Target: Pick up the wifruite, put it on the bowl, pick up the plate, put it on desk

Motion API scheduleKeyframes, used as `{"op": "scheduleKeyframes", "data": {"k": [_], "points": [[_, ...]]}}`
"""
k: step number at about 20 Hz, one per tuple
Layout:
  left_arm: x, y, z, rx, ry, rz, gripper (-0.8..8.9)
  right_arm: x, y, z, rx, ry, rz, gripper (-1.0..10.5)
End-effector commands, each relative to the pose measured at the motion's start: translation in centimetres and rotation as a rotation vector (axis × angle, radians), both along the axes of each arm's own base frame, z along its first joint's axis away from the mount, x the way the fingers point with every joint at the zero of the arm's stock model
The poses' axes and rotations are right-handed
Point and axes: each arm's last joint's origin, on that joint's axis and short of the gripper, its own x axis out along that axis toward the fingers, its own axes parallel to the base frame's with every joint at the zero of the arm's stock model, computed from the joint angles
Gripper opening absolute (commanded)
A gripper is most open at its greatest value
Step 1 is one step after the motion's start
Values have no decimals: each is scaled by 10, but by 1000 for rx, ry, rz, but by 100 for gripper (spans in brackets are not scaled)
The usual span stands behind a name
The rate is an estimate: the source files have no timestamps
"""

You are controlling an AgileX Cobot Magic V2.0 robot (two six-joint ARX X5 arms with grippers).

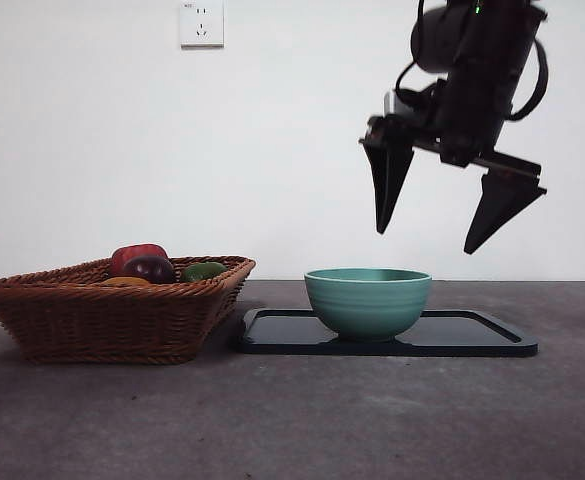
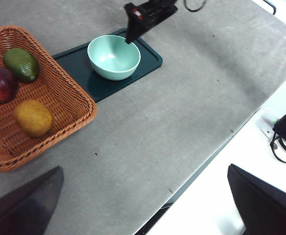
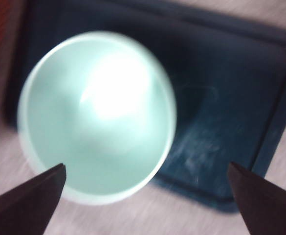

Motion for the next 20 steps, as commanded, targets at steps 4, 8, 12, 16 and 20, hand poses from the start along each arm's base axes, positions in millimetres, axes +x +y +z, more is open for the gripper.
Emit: {"op": "scheduleKeyframes", "data": {"k": [4,8,12,16,20], "points": [[-1,0,4,-9,-23,-15,570,25,8,-29,-5,-3,0,525],[-1,0,4,-9,-23,-15,570,33,11,-52,-34,35,-15,511],[-1,0,4,-9,-23,-15,570,37,12,-63,-39,43,-15,292],[-1,0,4,-9,-23,-15,570,40,11,-62,-27,19,-19,188],[-1,0,4,-9,-23,-15,570,41,8,-62,-28,20,-27,22]]}}
